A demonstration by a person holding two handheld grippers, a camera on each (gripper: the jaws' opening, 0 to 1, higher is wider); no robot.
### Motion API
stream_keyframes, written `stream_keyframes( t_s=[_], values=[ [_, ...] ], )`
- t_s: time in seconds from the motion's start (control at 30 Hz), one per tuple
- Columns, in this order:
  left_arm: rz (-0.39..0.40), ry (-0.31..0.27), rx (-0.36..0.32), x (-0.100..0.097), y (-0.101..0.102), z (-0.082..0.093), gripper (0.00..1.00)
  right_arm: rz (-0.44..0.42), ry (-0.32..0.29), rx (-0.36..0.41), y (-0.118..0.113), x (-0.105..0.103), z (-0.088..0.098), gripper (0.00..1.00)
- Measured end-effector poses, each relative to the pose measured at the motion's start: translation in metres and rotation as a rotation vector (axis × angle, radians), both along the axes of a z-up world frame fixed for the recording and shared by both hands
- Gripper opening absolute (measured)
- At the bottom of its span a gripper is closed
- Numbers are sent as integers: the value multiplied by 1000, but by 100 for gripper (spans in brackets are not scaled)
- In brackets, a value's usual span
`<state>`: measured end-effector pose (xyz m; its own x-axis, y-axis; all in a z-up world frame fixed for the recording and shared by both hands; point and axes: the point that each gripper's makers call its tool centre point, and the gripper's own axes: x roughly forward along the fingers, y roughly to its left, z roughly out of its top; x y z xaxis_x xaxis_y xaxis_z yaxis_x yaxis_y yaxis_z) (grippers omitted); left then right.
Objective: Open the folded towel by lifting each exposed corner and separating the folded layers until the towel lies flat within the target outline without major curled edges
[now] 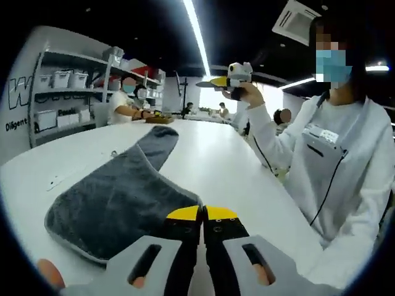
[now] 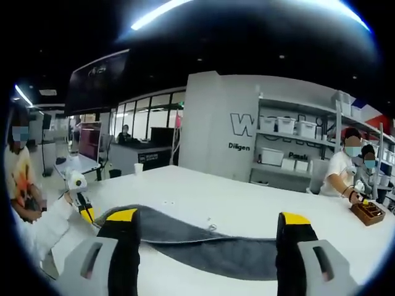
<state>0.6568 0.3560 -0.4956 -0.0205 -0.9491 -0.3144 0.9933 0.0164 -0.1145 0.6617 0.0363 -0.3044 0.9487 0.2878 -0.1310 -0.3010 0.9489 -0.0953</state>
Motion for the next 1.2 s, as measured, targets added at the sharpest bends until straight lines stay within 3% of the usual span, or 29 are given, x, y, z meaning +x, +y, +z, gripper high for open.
stream_keyframes(
  t_s=[0.23, 0.33, 0.57, 0.67, 0.83, 0.93, 1.03, 1.17, 1.2],
  values=[
    [37, 142, 191, -3, 9, -41, 1, 2, 1, -3, 2, 0, 0, 92],
    [39, 169, 278, -7, 12, -59, 1, 4, 6, -5, 3, 1, -2, 92],
    [90, 197, 305, -4, 16, -67, 1, 8, 12, -7, 4, 2, -3, 92],
    [111, 247, 284, -3, 17, -67, 1, 5, 9, -6, 3, 1, -3, 92],
    [121, 247, 261, -1, 19, -64, 3, -1, 8, -3, 1, 2, -2, 92],
    [129, 251, 200, 2, 18, -54, 10, -2, 12, -7, 1, 2, -3, 92],
    [194, 255, 82, 12, 17, -35, 20, -3, 13, -8, 1, 3, -3, 92],
    [305, 168, -59, 32, 23, -10, 34, -10, 18, -8, 0, 4, -6, 92],
    [342, 118, -94, 41, 25, -2, 38, -11, 19, -6, -1, 4, -6, 92]
  ],
)
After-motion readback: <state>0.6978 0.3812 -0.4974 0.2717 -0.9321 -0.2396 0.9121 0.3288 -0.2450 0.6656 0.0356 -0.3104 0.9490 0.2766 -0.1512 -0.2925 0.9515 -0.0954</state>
